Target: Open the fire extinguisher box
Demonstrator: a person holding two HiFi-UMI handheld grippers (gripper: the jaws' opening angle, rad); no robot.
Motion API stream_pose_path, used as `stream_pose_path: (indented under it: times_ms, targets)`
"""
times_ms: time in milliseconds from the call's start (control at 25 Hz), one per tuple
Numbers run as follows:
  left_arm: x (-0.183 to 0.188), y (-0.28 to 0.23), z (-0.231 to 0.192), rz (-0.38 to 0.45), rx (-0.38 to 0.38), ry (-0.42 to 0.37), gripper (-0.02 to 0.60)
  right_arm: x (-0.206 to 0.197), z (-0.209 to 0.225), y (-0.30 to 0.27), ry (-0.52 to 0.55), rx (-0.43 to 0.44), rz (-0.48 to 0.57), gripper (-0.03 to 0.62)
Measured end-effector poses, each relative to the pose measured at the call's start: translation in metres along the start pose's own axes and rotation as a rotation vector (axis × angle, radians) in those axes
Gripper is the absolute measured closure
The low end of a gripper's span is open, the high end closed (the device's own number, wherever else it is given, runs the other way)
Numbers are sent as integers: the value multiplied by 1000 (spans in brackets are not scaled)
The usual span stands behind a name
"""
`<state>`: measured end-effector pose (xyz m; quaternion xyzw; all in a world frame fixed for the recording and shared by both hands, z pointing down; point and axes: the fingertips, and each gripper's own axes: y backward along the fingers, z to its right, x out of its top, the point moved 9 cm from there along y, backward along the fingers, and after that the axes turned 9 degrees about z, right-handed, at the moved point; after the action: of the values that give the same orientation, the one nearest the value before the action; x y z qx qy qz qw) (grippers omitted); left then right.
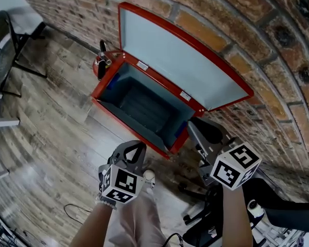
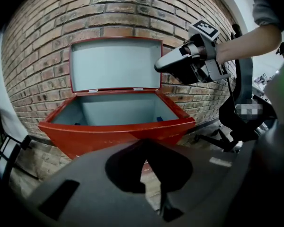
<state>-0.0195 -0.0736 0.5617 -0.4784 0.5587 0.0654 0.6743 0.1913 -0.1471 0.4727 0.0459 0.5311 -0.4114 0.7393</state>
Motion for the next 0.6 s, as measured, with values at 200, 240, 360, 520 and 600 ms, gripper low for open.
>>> stream_pose_path:
  times_ms: [200,240,360,520,600]
  targets:
    - [-4,4,1,7,-9,1,584,-20,-20,-24,-8,89,-102,513]
    - [-5,4,1,10,-11,1,584,-24,-24,-29,-12,104,-123,501]
    - [-8,6,1,19,-17,4,584,-36,-37,-41,-22,155,-177,474]
    - [-11,9,1,25,-28,5,584,-53,-54,-55,-31,230,-249,474]
    - [-13,11,1,30,-35,5,584,-61,-61,-61,-22,256,-293,474]
